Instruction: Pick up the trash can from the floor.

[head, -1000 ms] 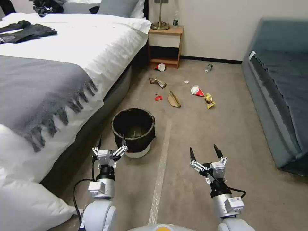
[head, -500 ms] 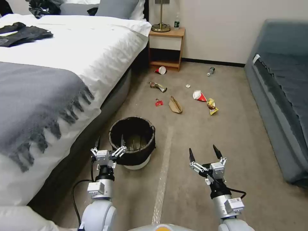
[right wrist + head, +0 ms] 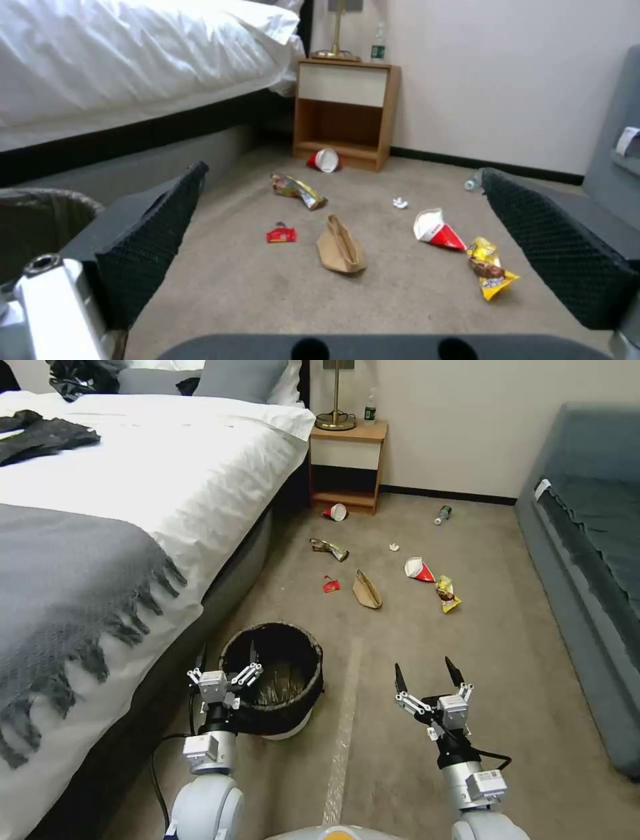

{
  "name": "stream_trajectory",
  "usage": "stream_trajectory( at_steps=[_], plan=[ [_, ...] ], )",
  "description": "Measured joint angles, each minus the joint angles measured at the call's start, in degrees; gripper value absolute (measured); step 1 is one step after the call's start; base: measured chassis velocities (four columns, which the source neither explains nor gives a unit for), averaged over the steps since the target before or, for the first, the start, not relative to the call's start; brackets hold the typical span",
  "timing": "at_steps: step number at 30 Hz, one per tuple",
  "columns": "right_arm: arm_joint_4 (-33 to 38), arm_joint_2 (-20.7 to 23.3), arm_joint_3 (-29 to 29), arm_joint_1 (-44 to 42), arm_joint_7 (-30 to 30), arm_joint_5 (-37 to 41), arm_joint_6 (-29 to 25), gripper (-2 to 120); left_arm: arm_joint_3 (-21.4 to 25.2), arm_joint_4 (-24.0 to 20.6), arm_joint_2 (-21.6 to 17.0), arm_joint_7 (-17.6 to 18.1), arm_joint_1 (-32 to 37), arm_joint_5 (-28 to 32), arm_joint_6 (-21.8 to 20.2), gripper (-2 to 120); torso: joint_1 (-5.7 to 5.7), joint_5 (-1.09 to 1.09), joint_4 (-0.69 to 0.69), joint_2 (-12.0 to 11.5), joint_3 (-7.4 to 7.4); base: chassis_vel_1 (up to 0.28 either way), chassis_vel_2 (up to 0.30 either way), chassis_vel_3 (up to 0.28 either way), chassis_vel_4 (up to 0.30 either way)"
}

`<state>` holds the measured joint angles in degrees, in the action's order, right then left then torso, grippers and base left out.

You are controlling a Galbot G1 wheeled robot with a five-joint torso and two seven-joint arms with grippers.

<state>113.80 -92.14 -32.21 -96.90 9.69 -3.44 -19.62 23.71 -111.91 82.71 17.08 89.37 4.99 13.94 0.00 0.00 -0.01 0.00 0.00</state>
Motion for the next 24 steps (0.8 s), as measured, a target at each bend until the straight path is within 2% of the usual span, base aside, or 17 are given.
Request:
stream_trajectory(
  at_steps=[2,4,5,8,9,10,11,12,14,20,24],
  plan=[
    [-0.07,0.0,0.0,0.03,0.08,-0.14,0.0,100,-0.18,-0.46,-0.1,0.68,0.12,0.89,-0.83,100,0.0,0.0,0.0,0.0,0.0,0.0,0.0,0.0,0.0],
    [-0.38,0.0,0.03,0.09,0.49,-0.44,0.0,100,-0.8,-1.89,-0.42,3.21,0.37,3.69,-4.7,99,0.0,0.0,0.0,0.0,0.0,0.0,0.0,0.0,0.0],
    [-0.38,0.0,0.03,0.09,0.49,-0.44,0.0,100,-0.8,-1.89,-0.42,3.21,0.37,3.69,-4.7,99,0.0,0.0,0.0,0.0,0.0,0.0,0.0,0.0,0.0],
    [-0.98,0.0,-0.05,0.12,1.5,-0.73,-0.52,100,-1.43,-4.15,-0.65,7.35,0.35,9.04,-12.75,100,0.0,0.0,0.01,0.0,0.0,0.0,0.0,0.0,0.0],
    [-0.98,0.0,-0.05,0.12,1.5,-0.73,-0.52,100,-1.43,-4.15,-0.65,7.35,0.35,9.04,-12.75,100,0.0,0.0,0.01,0.0,0.0,0.0,0.0,0.0,0.0],
    [-1.18,0.0,-0.16,0.12,1.81,-0.9,-0.79,100,-1.38,-4.85,-0.7,8.7,0.18,12.18,-16.29,100,0.0,0.0,0.01,0.0,0.0,0.0,0.0,0.0,0.0],
    [-1.18,0.0,-0.16,0.12,1.81,-0.9,-0.79,100,-1.38,-4.85,-0.7,8.7,0.18,12.18,-16.29,100,0.0,0.0,0.01,0.0,0.0,0.0,0.0,0.0,0.0],
    [-1.33,0.0,-0.24,0.12,2.01,-0.95,-1.05,100,-1.07,-5.31,-0.7,9.77,-0.15,15.19,-19.35,100,0.0,0.0,0.0,0.0,0.0,0.0,0.0,0.0,0.0],
    [-1.43,0.0,-0.31,0.13,2.24,-0.94,-1.25,100,-0.56,-5.55,-0.7,10.56,-0.65,18.92,-22.27,100,0.0,0.0,0.0,0.0,0.0,0.0,0.0,0.0,0.0],
    [-1.8,0.0,-0.29,0.37,2.68,-0.58,-1.69,100,0.43,-5.55,-0.45,10.99,-2.1,24.14,-27.14,100,0.0,0.0,0.0,0.0,0.0,0.0,0.0,0.0,0.0],
    [-1.96,0.0,-0.26,0.45,2.91,-0.3,-1.99,100,0.75,-5.02,-0.33,11.11,-2.79,25.8,-28.77,100,0.0,0.0,0.0,0.0,0.0,0.0,0.0,0.0,0.0]
  ],
)
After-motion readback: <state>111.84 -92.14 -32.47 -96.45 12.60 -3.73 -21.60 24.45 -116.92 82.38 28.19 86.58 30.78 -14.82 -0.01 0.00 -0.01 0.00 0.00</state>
